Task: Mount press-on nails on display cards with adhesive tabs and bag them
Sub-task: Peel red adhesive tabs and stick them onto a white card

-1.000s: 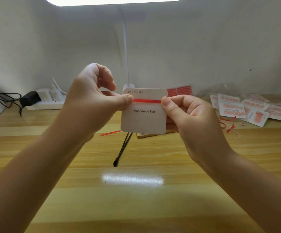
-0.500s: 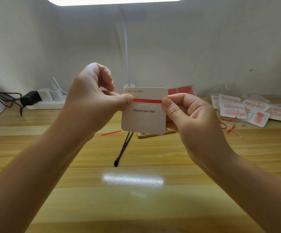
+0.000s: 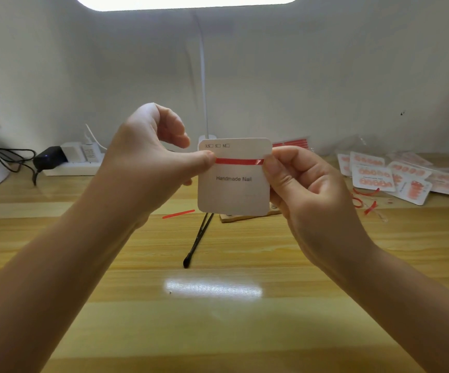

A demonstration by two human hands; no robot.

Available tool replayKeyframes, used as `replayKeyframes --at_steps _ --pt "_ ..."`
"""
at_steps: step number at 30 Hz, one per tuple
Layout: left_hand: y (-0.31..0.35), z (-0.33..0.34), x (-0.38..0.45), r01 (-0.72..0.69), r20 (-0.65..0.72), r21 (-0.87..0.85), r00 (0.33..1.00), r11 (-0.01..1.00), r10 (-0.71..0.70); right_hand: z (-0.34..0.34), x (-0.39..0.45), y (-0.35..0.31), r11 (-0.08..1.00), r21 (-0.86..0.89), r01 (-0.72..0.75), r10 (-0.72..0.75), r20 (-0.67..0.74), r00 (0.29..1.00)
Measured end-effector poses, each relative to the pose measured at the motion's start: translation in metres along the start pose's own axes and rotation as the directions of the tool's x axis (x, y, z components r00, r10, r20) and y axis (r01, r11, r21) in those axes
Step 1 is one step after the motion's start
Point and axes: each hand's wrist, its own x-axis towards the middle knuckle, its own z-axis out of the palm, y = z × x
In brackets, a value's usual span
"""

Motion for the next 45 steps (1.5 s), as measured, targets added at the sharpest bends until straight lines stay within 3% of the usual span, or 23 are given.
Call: replayKeyframes --at_steps 3,6,9,13,34,45 --pt "0.003 -0.005 0.001 0.105 0.012 0.040 0.994 0.994 -0.105 -0.004 0.002 -0.001 0.999 0.033 -0.009 0.010 -0.018 1.000" --pt "0.006 -0.004 0.000 0.176 0.144 -0.154 0.978 0.972 -0.154 -0.005 0.004 -0.001 1.000 0.024 -0.014 0.015 -0.033 0.999" --pt "0.009 0.001 -0.004 0.196 0.225 -0.332 0.966 0.923 -0.124 -0.007 0.005 -0.003 1.000 -0.004 -0.028 0.028 -0.053 0.998" --pt "0.011 0.000 -0.006 0.169 0.243 -0.395 0.967 0.903 -0.074 -0.009 0.006 -0.006 1.000 0.009 -0.023 0.023 -0.075 0.997" --pt "0.000 0.000 -0.001 0.143 0.241 -0.364 0.969 0.921 -0.055 -0.012 0.008 0.002 0.997 0.070 -0.028 0.029 -0.017 0.999" --pt "-0.001 -0.003 0.001 0.226 0.323 -0.447 0.943 0.865 -0.079 -0.016 0.010 0.004 0.957 0.199 -0.210 0.208 0.029 0.978"
